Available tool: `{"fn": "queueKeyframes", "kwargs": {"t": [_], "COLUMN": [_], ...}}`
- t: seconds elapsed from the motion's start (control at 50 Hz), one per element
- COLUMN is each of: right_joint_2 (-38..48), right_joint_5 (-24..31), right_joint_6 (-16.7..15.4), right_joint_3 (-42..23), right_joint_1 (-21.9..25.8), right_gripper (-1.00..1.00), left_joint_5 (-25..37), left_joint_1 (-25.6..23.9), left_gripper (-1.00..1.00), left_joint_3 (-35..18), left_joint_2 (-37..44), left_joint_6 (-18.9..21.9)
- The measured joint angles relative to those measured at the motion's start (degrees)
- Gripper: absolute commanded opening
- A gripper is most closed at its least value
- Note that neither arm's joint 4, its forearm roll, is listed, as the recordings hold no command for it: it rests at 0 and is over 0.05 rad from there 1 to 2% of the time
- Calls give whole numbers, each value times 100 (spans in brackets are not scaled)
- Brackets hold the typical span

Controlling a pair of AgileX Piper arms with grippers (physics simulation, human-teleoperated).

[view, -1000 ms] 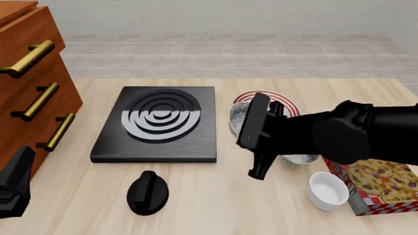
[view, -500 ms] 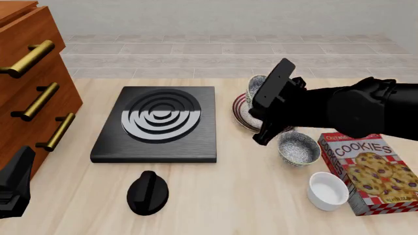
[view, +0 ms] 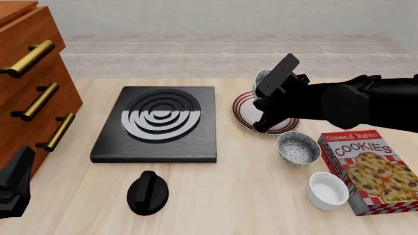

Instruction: Pick the akita bowl from table center and place it on the plate.

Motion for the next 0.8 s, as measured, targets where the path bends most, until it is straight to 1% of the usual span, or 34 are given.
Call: {"fn": "queueKeyframes", "kwargs": {"t": [0.44, 0.8], "right_joint_2": [584, 956], "right_joint_5": [-210, -201], "right_joint_6": [240, 192], "right_joint_3": [-311, -568], "right_joint_1": [-222, -400], "right_gripper": [-100, -100], "left_joint_5": [0, 0], "left_joint_1": [0, 0], "left_gripper": [100, 100], "left_joint_3": [0, 0], "left_joint_2": [0, 0], "left_joint_6": [0, 0]}}
